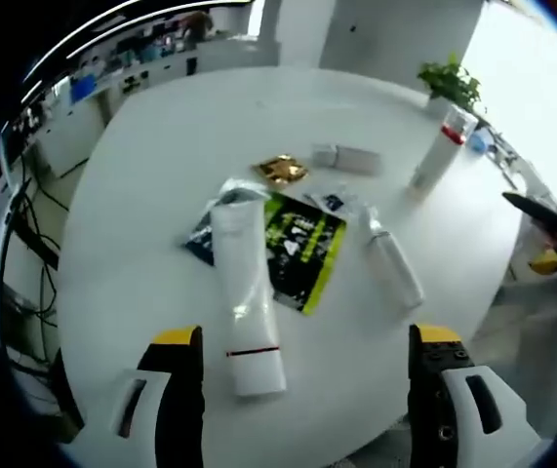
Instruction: Arrange the skincare products in the storage area until every visible bottle or jar stands upright without overlapping.
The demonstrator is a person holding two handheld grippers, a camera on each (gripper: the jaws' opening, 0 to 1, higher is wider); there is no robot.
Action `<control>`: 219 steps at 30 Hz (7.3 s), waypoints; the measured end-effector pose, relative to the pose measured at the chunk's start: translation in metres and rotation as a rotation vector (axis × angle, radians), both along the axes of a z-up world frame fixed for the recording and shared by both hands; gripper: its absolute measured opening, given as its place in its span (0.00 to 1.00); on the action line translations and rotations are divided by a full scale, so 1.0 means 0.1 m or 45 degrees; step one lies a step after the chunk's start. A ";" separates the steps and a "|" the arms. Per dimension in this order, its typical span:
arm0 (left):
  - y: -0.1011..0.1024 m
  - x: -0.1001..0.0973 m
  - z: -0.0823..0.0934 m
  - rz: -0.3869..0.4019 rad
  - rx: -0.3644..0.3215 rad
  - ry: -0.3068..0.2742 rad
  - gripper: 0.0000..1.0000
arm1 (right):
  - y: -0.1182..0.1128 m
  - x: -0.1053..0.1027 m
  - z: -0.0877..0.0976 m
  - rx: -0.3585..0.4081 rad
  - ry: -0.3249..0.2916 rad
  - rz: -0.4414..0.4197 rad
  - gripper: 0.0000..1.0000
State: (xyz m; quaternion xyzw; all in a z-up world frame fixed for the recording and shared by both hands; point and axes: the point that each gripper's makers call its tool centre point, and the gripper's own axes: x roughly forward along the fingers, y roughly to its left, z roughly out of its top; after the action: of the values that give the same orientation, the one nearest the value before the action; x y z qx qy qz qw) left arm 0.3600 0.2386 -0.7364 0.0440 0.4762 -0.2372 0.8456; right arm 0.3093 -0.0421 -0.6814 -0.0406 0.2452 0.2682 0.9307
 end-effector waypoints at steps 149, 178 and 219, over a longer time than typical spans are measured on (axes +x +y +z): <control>-1.54 -0.40 1.46 -0.284 -0.178 -0.625 0.27 | 1.17 0.49 1.38 0.879 0.002 0.143 0.14; -1.87 -0.81 1.93 -0.883 -0.545 -0.569 0.30 | 1.27 -0.22 2.02 0.659 -0.155 0.892 0.06; -2.23 -0.71 0.83 -0.998 -0.340 -0.327 0.16 | 1.02 -0.13 1.02 0.394 -0.021 0.858 0.16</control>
State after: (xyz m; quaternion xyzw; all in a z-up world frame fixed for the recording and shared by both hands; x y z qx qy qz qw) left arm 0.2893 0.0156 -0.6532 0.1410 0.2795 -0.5926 0.7422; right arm 0.2962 0.0594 -0.5795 0.0199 0.1672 0.5932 0.7873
